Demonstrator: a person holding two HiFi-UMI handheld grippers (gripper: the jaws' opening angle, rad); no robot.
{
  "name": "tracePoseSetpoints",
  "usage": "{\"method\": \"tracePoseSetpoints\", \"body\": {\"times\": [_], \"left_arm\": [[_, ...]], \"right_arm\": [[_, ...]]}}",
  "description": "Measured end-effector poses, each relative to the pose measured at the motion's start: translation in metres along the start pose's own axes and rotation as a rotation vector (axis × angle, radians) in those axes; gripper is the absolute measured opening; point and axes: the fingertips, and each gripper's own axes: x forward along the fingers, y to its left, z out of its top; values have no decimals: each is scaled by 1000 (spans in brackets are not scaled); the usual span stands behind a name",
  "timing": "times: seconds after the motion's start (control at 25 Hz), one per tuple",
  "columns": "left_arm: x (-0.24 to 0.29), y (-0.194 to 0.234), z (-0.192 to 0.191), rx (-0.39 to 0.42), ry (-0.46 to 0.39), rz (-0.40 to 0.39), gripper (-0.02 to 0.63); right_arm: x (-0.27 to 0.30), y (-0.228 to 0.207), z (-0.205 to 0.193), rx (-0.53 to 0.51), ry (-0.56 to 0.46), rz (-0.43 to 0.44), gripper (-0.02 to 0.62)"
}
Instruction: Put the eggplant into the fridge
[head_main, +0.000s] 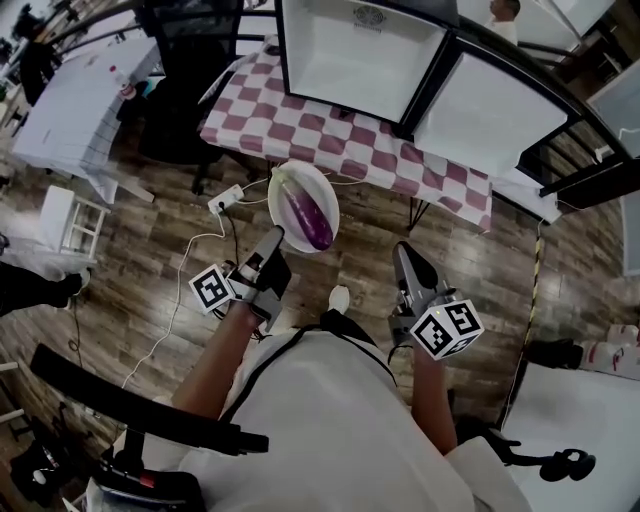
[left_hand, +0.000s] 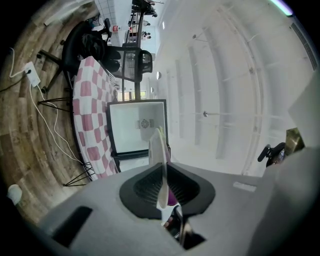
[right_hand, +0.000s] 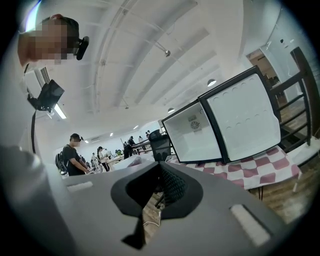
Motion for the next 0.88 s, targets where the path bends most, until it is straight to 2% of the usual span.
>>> {"method": "tracePoseSetpoints", "body": {"times": [0.48, 0.88], "left_arm": [[78, 14, -1, 20, -43, 8, 31], [110, 29, -15, 31, -77, 30, 31]], "right_arm": [[32, -68, 37, -4, 29, 61, 8], [43, -108, 45, 2, 63, 106, 6]]}}
